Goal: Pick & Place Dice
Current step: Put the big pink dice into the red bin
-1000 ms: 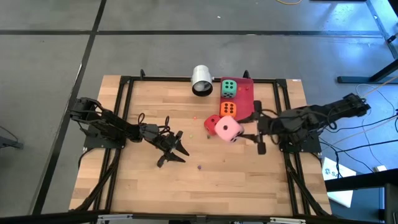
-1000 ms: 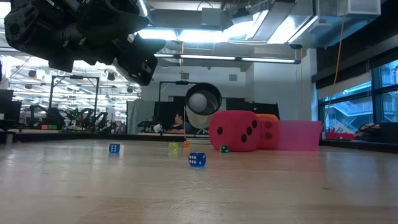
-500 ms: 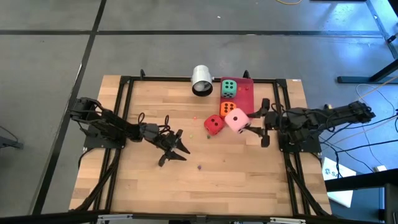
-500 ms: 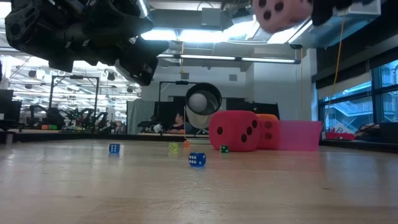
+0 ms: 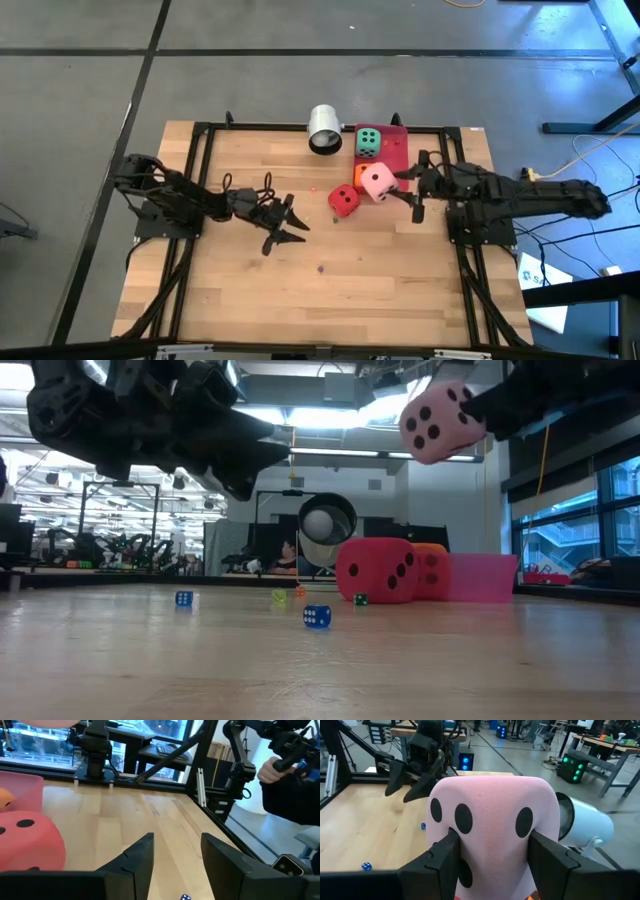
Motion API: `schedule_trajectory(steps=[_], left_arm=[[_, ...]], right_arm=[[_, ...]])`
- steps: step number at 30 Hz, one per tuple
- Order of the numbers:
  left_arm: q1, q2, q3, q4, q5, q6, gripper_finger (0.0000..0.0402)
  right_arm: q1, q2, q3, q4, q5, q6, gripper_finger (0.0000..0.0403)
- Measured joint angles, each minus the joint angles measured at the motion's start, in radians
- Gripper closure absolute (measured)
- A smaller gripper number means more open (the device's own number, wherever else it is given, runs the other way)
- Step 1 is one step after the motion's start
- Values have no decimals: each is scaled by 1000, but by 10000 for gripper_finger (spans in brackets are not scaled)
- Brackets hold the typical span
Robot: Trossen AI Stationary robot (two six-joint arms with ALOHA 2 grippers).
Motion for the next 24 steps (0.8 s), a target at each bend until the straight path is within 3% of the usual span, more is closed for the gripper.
schedule_trajectory(steps=[7,18,24], left_arm=[[34,0,0,0,35,30,245],[136,0,0,0,140,33,245],[220,0,0,0,206,39,245]], right_arm=[[-132,21,-1,-11,-40,-12,211],[-291,181,0,-33,-34,-39,211],[-354,252,93,-160,11,-85,211]])
